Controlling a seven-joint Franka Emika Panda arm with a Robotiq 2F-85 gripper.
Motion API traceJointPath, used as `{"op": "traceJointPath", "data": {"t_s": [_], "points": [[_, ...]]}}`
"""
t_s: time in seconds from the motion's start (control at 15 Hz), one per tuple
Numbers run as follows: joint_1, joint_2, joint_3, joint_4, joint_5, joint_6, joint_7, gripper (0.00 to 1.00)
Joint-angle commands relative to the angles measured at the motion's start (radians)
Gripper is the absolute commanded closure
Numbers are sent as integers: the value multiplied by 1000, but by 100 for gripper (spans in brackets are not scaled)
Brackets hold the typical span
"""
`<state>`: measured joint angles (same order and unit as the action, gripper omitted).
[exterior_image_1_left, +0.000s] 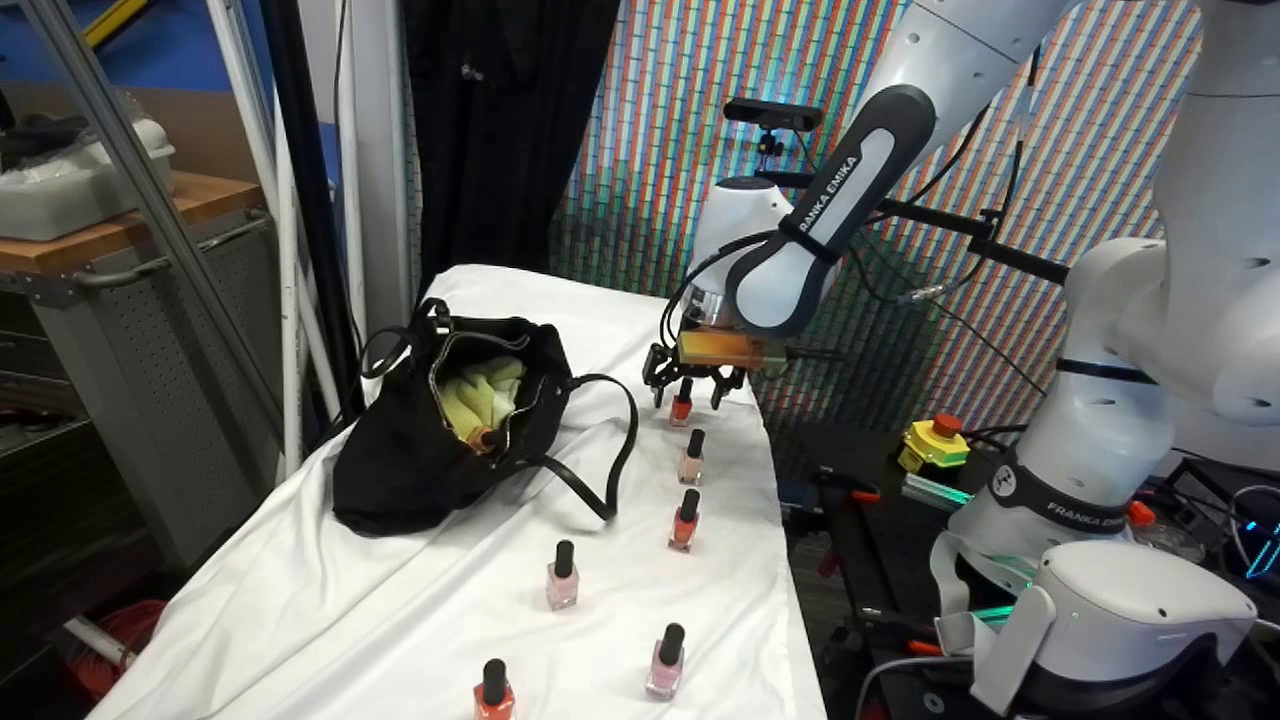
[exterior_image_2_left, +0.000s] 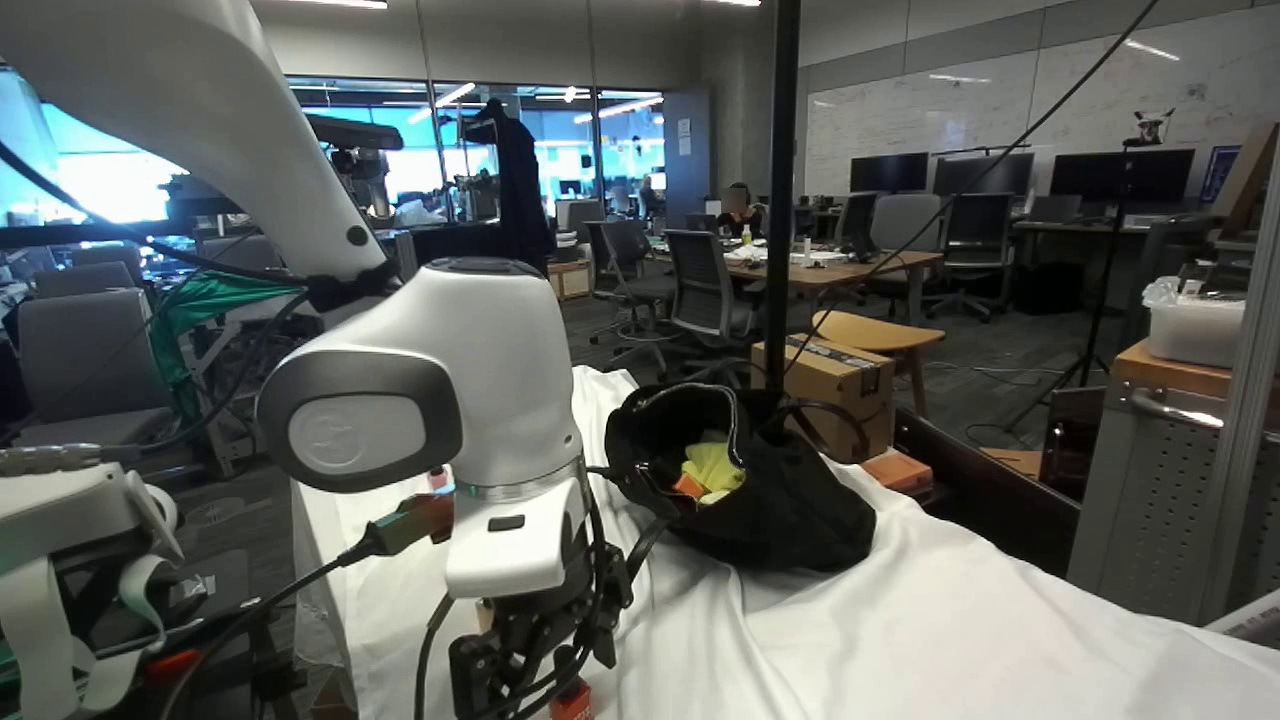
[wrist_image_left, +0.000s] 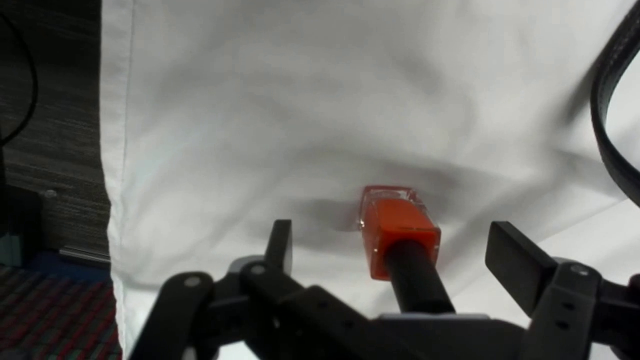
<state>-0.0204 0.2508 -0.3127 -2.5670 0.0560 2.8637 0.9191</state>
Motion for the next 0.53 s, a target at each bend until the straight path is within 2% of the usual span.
{"op": "traceJointPath", "data": {"t_s": [0.0,0.47], "points": [[13,-12,-9,-12,-11,19,13,0],[-4,23,14,-3,20,13,-11,0]]}}
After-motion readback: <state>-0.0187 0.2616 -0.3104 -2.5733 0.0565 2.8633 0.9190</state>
